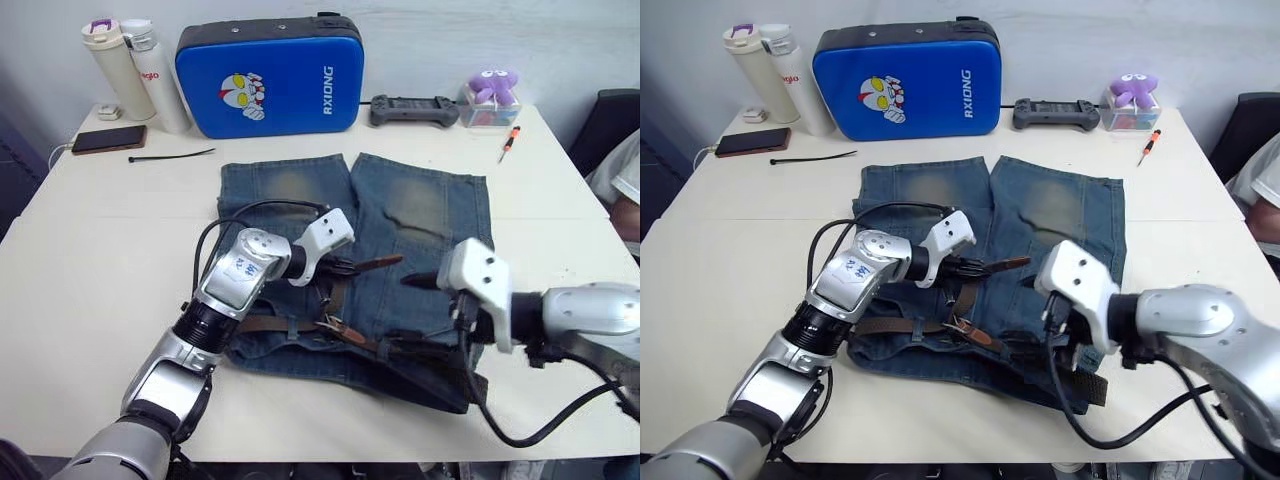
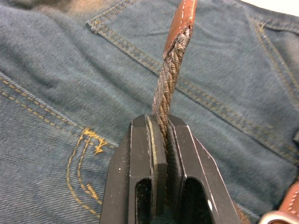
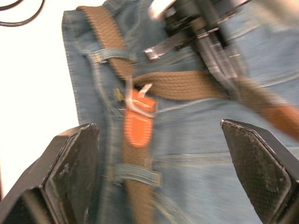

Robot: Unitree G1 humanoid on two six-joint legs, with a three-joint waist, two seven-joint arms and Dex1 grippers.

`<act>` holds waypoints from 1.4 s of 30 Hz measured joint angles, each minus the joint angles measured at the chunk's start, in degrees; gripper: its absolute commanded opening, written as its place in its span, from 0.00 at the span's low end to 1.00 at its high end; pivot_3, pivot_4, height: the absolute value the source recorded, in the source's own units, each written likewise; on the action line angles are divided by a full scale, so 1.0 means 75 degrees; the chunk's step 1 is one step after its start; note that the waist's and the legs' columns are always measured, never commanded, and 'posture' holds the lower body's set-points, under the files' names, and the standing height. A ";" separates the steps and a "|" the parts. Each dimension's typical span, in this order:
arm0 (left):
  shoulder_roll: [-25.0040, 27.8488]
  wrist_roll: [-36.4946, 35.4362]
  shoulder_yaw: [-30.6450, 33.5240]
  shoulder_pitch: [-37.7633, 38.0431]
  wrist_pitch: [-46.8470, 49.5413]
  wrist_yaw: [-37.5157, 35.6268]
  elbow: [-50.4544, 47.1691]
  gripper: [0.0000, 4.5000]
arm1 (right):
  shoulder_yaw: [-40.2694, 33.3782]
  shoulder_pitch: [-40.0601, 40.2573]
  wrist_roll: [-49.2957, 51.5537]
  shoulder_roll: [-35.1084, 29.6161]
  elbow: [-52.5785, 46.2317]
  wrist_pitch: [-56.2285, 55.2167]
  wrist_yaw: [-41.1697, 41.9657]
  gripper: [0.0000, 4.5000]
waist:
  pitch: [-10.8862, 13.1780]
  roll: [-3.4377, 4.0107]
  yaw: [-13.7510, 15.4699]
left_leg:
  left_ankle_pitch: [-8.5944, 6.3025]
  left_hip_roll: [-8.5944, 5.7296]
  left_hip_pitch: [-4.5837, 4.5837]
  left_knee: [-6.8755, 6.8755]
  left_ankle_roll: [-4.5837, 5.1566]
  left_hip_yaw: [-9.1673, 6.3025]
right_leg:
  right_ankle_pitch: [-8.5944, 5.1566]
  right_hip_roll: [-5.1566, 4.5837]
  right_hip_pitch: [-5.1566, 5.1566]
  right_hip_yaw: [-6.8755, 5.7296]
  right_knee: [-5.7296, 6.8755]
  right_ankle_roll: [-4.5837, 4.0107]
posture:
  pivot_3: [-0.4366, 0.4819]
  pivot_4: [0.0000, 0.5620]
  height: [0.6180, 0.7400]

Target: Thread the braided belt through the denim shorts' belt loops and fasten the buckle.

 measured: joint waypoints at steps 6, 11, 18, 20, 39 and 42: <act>0.0044 -0.0008 -0.0059 0.0051 0.0080 -0.0024 -0.0050 0.00 | 0.1538 0.0458 -0.0691 0.0280 0.0000 -0.0179 -0.0984 0.99 | 0.0000 0.0001 -0.0008 | 0.0001 0.0000 0.0001 0.0001 -0.0002 0.0000 | 0.0000 0.0001 -0.0003 0.0001 0.0000 0.0000 | 0.48 0.27 1.00; 0.0045 -0.0008 -0.0101 0.0039 0.0072 -0.0041 -0.0036 0.00 | 0.2298 0.0784 -0.1310 0.0295 0.0000 -0.0575 -0.1390 0.99 | 0.0000 0.0001 -0.0013 | 0.0002 0.0001 0.0003 0.0001 -0.0004 0.0000 | 0.0000 0.0002 -0.0004 0.0001 -0.0002 0.0000 | 0.48 0.27 1.00; 0.0043 -0.0007 -0.0105 -0.0051 -0.0035 -0.0098 0.0041 0.00 | 0.2788 0.0520 -0.2211 0.0319 0.0023 -0.1251 -0.1585 0.99 | 0.0000 0.0001 -0.0020 | 0.0002 0.0000 0.0004 0.0002 -0.0004 0.0000 | 0.0000 0.0002 -0.0004 0.0001 -0.0001 0.0000 | 0.48 0.27 1.00; 0.0037 -0.0007 -0.0106 -0.0050 -0.0061 -0.0097 0.0041 0.00 | 0.2837 0.0429 -0.2339 0.0328 0.0035 -0.1381 -0.1562 0.99 | 0.0000 0.0001 -0.0016 | 0.0003 0.0000 0.0004 0.0001 -0.0004 0.0000 | 0.0000 0.0002 -0.0004 0.0001 -0.0002 0.0000 | 0.48 0.27 1.00; 0.0174 -0.0094 0.0087 -0.0083 0.0103 0.0058 -0.0019 0.00 | 0.3357 0.0079 -0.3411 0.0207 0.0474 -0.2106 -0.1127 0.02 | 0.0000 0.0001 -0.0018 | 0.0002 -0.0002 0.0003 0.0001 -0.0004 0.0000 | 0.0000 0.0001 -0.0004 0.0001 -0.0003 0.0000 | 0.48 0.27 1.00; 0.0180 -0.0270 0.0388 -0.0262 0.0311 0.0061 -0.0040 0.00 | 0.2927 0.0424 -0.3719 -0.0378 0.0817 -0.2881 -0.0829 0.02 | 0.0000 0.0001 0.0017 | 0.0001 -0.0006 0.0001 0.0004 0.0000 0.0000 | 0.0001 -0.0002 0.0001 0.0000 -0.0011 0.0002 | 0.48 0.27 1.00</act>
